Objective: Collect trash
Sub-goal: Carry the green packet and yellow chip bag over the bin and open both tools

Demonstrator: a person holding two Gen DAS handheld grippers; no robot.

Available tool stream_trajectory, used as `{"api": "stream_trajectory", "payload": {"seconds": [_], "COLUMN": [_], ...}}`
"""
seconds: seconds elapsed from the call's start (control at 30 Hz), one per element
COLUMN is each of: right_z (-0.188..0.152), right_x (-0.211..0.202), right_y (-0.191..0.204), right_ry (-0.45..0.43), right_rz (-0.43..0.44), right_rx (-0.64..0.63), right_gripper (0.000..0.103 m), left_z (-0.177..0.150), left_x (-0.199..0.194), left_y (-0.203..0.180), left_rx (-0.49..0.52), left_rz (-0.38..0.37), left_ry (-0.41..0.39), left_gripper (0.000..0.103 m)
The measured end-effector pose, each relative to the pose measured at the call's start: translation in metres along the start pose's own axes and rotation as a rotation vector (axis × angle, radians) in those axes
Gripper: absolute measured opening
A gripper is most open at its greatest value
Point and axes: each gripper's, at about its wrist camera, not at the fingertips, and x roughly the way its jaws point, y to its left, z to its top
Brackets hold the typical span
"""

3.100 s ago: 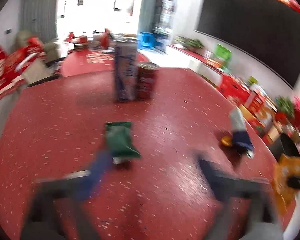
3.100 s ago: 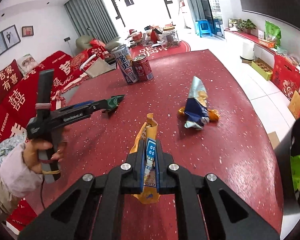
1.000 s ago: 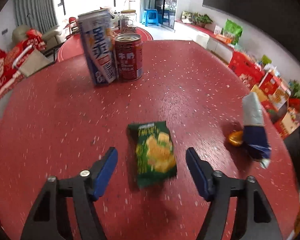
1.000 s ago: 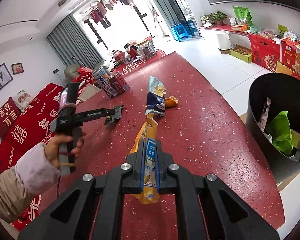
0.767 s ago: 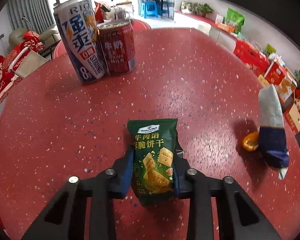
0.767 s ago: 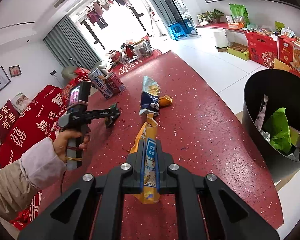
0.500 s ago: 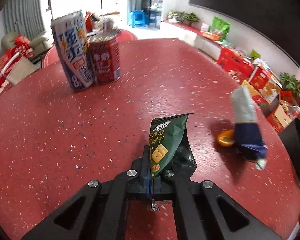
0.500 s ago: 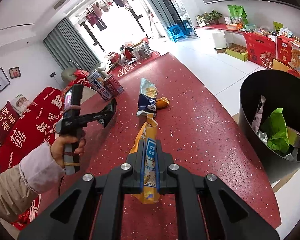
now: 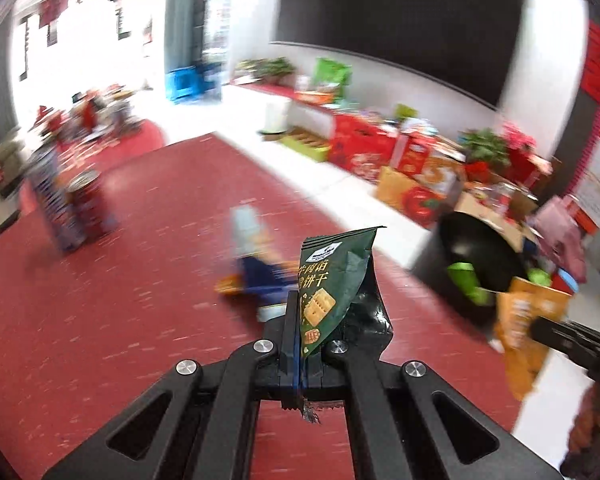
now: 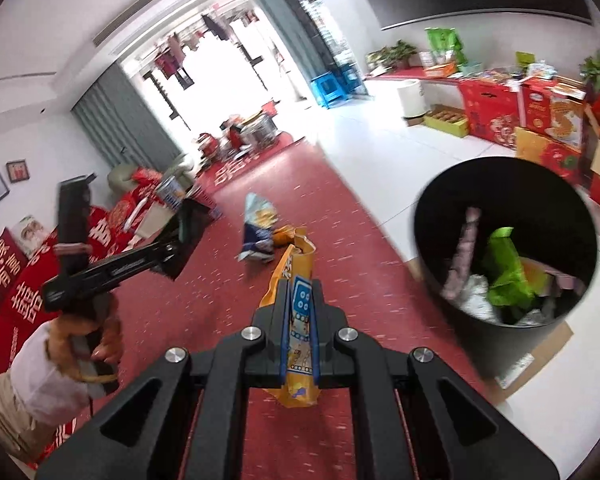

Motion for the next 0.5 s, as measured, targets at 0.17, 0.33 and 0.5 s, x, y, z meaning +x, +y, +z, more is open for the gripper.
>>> {"api": "stream_trajectory", "payload": {"seconds": [0.17, 0.33, 0.5], "right_z": [0.006, 0.013, 0.021], "right_x": [-0.021, -0.039, -0.050], "right_y": [-0.034, -0.070, -0.100], "right_ry": [-0.045, -0.086, -0.112], "right_rz": [-0.062, -0.131, -0.186], "right_rx": [0.060, 0.111, 0.155], "right_gripper": [0.009, 0.009, 0.009], "left_z": [0.011, 0.018, 0.023], "left_x": [0.012, 0.042, 0.080], "left_y": [-0.077, -0.140, -0.190], "left_rx": [0.112, 0.182, 0.252], "left_rz": [-0.084, -0.144, -0.156], "left_ry": [0.003, 0.044, 0.087], "left_gripper": [0.101, 0.101, 0.101]}}
